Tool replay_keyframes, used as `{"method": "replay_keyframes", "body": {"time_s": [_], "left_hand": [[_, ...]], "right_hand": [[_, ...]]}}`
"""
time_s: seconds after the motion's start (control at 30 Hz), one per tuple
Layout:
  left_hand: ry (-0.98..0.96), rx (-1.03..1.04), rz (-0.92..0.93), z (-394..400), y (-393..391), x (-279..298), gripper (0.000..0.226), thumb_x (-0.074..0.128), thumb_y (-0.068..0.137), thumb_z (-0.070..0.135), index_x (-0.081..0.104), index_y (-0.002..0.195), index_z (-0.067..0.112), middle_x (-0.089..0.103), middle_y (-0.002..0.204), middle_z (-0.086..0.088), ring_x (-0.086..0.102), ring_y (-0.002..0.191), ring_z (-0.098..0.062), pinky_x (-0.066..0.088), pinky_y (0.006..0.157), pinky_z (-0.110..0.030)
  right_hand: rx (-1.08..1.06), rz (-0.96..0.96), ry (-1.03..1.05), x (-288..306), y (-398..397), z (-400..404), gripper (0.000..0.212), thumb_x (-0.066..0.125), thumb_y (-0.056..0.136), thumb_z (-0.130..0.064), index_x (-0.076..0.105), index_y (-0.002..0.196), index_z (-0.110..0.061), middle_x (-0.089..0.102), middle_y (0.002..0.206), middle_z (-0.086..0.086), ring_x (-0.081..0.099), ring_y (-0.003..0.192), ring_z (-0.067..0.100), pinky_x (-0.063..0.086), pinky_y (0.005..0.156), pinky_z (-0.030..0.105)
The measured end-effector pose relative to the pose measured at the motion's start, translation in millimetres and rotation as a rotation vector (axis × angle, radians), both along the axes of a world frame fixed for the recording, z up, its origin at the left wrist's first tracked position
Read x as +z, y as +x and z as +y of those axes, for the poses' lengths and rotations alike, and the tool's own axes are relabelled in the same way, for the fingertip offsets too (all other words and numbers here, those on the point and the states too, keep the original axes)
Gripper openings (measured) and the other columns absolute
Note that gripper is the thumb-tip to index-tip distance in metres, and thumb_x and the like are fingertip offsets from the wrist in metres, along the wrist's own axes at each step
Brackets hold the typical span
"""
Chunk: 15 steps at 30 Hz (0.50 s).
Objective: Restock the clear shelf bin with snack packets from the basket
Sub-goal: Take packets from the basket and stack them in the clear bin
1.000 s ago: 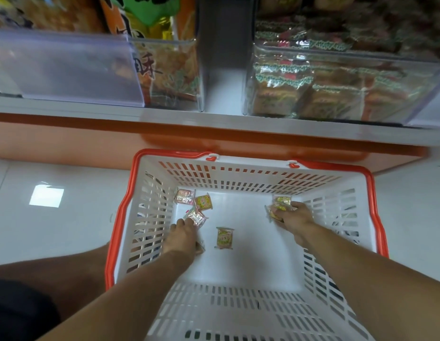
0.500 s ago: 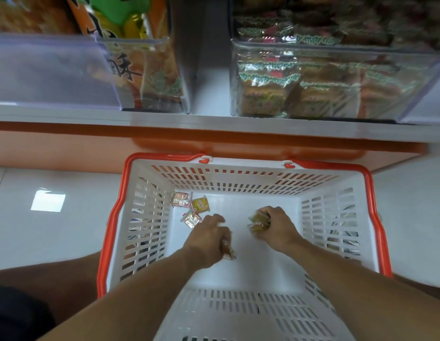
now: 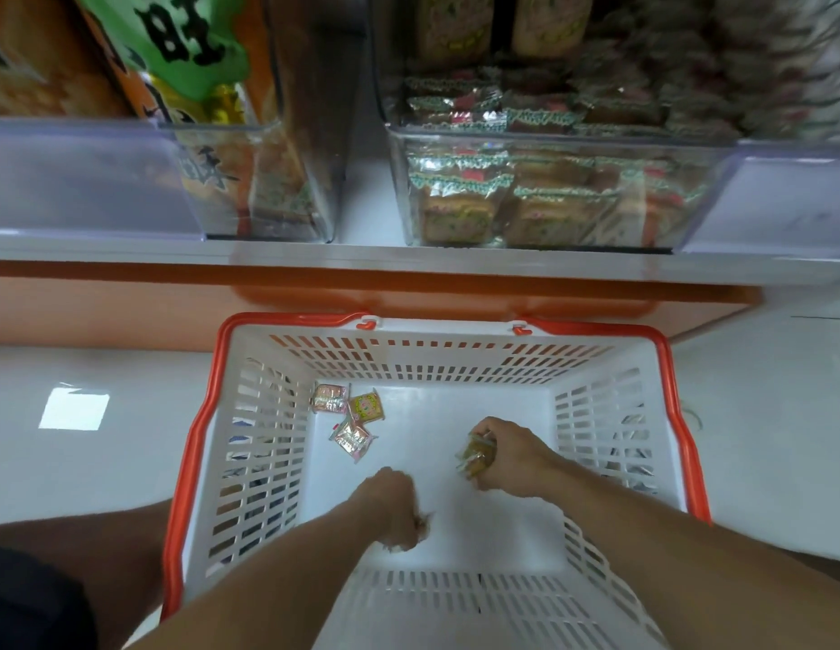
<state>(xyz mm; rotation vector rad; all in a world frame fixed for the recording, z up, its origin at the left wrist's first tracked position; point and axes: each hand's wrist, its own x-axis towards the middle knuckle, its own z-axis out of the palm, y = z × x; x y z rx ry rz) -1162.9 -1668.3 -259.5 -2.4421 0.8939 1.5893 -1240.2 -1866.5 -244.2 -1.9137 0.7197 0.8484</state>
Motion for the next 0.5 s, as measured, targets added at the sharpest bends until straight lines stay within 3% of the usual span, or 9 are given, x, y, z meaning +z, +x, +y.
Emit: {"method": "replay_keyframes", "body": {"time_s": [0.07, 0.17, 0.23, 0.3, 0.37, 0.5], "left_hand": [[0.065, -0.023, 0.032, 0.4, -4.0, 9.3, 0.035, 0.060, 0.086, 0.043, 0.069, 0.078, 0.010, 0.058, 0.068, -0.004, 0.071, 0.094, -0.027, 0.057, 0.089, -0.029], [0.079, 0.160, 0.149, 2.9, 0.6, 32.6, 0.025, 0.067, 0.082, 0.044, 0.066, 0.092, 0.021, 0.066, 0.089, 0.000, 0.071, 0.090, -0.022, 0.057, 0.078, -0.027], [0.004, 0.356, 0.378, -1.0, 12.2, 56.8, 0.036, 0.081, 0.069, 0.036, 0.069, 0.097, 0.016, 0.071, 0.096, -0.004, 0.074, 0.098, -0.025, 0.060, 0.083, -0.030], [-0.124, 0.562, 0.592, -12.9, 26.6, 91.1, 0.040, 0.087, 0.066, 0.016, 0.065, 0.099, 0.010, 0.074, 0.095, -0.013, 0.074, 0.096, -0.030, 0.060, 0.092, -0.044], [-0.265, 0.668, 0.688, -29.3, 38.4, 132.6, 0.035, 0.080, 0.079, 0.004, 0.062, 0.108, 0.010, 0.076, 0.098, -0.016, 0.074, 0.093, -0.029, 0.061, 0.091, -0.048], [-0.508, 0.653, 0.756, -57.5, 57.9, 221.8, 0.034, 0.067, 0.082, 0.015, 0.068, 0.115, 0.012, 0.075, 0.106, -0.015, 0.075, 0.091, -0.022, 0.064, 0.079, -0.038]], "right_hand": [[0.112, 0.038, 0.018, 23.6, 7.0, -1.7, 0.056, 0.084, 0.075, -0.009, 0.055, 0.121, -0.023, 0.062, 0.120, 0.001, 0.062, 0.104, 0.019, 0.055, 0.077, 0.026], [0.333, 0.053, -0.019, 76.6, 25.1, -5.3, 0.058, 0.083, 0.076, -0.013, 0.053, 0.124, -0.025, 0.062, 0.119, 0.000, 0.062, 0.107, 0.021, 0.054, 0.081, 0.032], [0.492, 0.037, -0.070, 121.5, 37.2, -8.4, 0.052, 0.083, 0.076, -0.016, 0.052, 0.116, -0.028, 0.061, 0.106, -0.006, 0.061, 0.100, 0.019, 0.050, 0.073, 0.027], [0.582, -0.013, -0.142, 171.0, 44.1, -9.2, 0.051, 0.083, 0.076, -0.018, 0.051, 0.114, -0.029, 0.060, 0.098, -0.009, 0.060, 0.095, 0.017, 0.049, 0.070, 0.028], [0.569, -0.108, -0.198, 220.1, 42.5, -9.9, 0.059, 0.084, 0.074, -0.022, 0.049, 0.121, -0.030, 0.064, 0.102, -0.005, 0.062, 0.094, 0.020, 0.054, 0.075, 0.035], [0.276, -0.368, -0.082, 312.9, 27.2, -19.6, 0.064, 0.092, 0.066, -0.025, 0.051, 0.113, -0.036, 0.071, 0.103, -0.004, 0.069, 0.091, 0.015, 0.058, 0.082, 0.043]]}}
